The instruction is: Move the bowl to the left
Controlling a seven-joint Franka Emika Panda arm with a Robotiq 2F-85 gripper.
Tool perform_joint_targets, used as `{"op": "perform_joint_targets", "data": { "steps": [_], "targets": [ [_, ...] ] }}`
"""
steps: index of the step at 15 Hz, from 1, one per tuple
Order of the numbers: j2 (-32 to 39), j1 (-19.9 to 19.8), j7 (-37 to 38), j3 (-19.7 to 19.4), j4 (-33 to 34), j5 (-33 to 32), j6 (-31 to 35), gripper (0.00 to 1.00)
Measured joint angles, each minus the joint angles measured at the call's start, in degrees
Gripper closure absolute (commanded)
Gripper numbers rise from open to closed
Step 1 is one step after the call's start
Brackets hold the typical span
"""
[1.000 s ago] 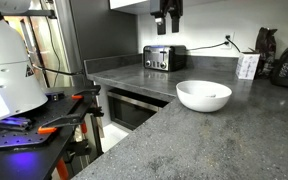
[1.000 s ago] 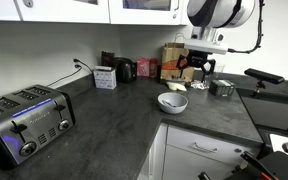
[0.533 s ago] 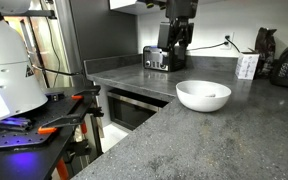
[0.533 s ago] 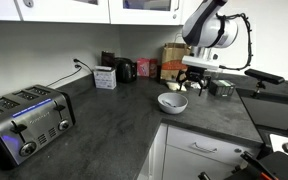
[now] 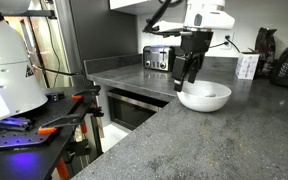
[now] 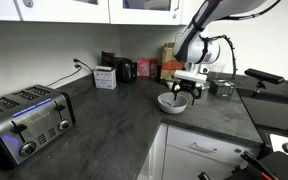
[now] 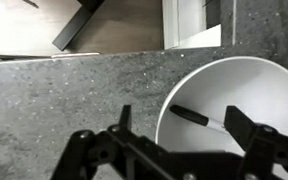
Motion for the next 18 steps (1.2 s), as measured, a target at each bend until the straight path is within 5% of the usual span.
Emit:
{"op": "perform_joint_targets", "data": {
  "steps": [1, 3, 12, 18],
  "targets": [
    [1.4, 0.0, 0.0, -0.1, 1.0, 0.3, 0.8, 0.26],
    [3.8, 0.0, 0.1, -0.2, 3.0, 1.3, 1.5, 0.28],
    [6.0, 1.5, 0.1, -1.2, 5.9, 1.8, 3.6, 0.97],
    [5.9, 2.6, 0.1, -1.5, 5.9, 1.8, 5.2, 0.99]
  ]
}}
